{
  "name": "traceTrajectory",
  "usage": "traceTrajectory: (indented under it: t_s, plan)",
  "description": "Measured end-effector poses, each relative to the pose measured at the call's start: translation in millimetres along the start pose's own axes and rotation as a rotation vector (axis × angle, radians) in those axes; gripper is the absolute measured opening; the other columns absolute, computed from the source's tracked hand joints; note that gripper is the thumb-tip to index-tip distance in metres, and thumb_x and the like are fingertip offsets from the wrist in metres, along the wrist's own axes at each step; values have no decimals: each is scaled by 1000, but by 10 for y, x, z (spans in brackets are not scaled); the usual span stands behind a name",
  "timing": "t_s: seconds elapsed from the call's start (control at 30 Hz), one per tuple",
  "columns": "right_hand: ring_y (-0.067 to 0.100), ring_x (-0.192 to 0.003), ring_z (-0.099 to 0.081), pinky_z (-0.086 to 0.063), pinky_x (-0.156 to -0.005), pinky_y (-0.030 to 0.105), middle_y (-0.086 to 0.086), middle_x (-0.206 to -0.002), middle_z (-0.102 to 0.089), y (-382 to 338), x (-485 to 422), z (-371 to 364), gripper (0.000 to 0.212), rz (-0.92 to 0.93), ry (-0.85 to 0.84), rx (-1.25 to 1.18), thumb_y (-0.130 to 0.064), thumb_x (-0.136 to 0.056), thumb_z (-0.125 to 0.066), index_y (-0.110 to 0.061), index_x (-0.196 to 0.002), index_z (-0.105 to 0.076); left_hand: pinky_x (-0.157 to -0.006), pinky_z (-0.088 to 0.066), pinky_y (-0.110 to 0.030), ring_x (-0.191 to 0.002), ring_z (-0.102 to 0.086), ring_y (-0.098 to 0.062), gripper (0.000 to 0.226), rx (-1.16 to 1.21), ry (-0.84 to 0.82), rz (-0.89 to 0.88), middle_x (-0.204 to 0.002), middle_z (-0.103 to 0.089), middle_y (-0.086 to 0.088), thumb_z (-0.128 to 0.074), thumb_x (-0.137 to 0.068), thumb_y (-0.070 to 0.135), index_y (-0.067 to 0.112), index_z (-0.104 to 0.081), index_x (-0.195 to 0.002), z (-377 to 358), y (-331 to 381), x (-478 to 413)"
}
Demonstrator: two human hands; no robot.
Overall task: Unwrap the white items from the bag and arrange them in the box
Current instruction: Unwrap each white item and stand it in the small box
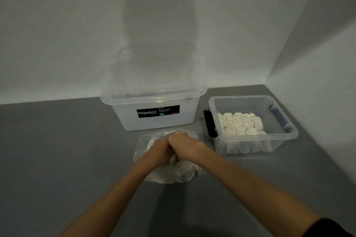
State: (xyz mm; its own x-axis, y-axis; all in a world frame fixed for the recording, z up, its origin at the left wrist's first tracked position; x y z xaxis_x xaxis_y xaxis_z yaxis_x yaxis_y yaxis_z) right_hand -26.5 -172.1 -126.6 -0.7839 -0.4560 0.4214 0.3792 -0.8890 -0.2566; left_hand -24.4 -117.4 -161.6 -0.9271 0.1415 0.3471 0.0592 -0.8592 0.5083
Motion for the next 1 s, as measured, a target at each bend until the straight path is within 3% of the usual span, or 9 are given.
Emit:
traceTrajectory:
  t_s: [0.2,0.33,0.53,0.67,0.77,0.9,1.0]
  plan:
    - [28,-93,-64,-40,-69,25,16,-96,-66,176,-45,58,21,-179,103,-34,1,-85,-62,4,-106,-64,-86,-53,-38,-90,-66,-23,23,29,21,-31,-97,-70,-10,-63,-87,26,9,-67,-102,-176,15,-99]
    - [27,-100,-64,-42,-69,25,16,-112,-64,221,-44,45,22,-217,141,-54,-3,-86,-64,2,-107,-62,-86,-54,-41,-91,-65,-21,26,-11,60,-27,-97,-69,-6,-61,-85,35,15,-67,-100,-299,-162,-247]
    - [28,-99,-63,-45,-74,30,15,-112,-64,256,-69,57,18,-212,147,-7,-7,-86,-65,-3,-103,-64,-79,-55,-37,-85,-66,-27,16,41,68,-46,-93,-69,-15,-54,-91,15,4,-65,-93,-141,-62,-87]
    - [28,-107,-61,-49,-84,33,13,-122,-60,304,-109,59,34,-226,133,-7,-8,-89,-62,-5,-122,-58,-77,-53,-34,-92,-65,-29,18,-12,79,-60,-101,-65,-17,-50,-91,8,-1,-61,-102,18,8,-52]
    - [28,-107,-60,-52,-88,35,13,-124,-58,335,-124,49,36,-227,134,-32,-5,-87,-62,-7,-123,-56,-78,-51,-35,-93,-62,-29,17,-14,133,-93,-103,-63,-16,-49,-90,7,1,-59,-102,252,44,4]
    - [27,-115,-55,-47,-87,32,10,-131,-53,289,-96,67,43,-163,135,-53,1,-88,-55,-13,-129,-56,-78,-55,-42,-84,-64,-27,9,35,189,-112,-94,-64,-13,-49,-89,6,11,-55,-87,518,-42,78]
    - [24,-112,-57,-44,-79,28,7,-124,-59,243,-114,-46,43,-141,53,9,1,-85,-61,-14,-125,-60,-74,-57,-37,-81,-66,-22,13,128,208,-99,-89,-66,-9,-55,-86,2,14,-58,-90,644,-177,130]
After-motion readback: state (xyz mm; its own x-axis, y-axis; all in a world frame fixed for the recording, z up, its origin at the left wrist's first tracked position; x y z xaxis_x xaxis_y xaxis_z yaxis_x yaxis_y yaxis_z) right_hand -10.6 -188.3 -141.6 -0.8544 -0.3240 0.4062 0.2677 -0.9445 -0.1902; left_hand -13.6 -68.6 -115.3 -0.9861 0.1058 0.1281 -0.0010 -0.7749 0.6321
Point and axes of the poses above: each hand's wrist, its own x-axis away from the middle knuckle, its own z-axis out of the back of the hand, y = z × x, the point moved 8 cm from there along -x, towards the middle knuckle
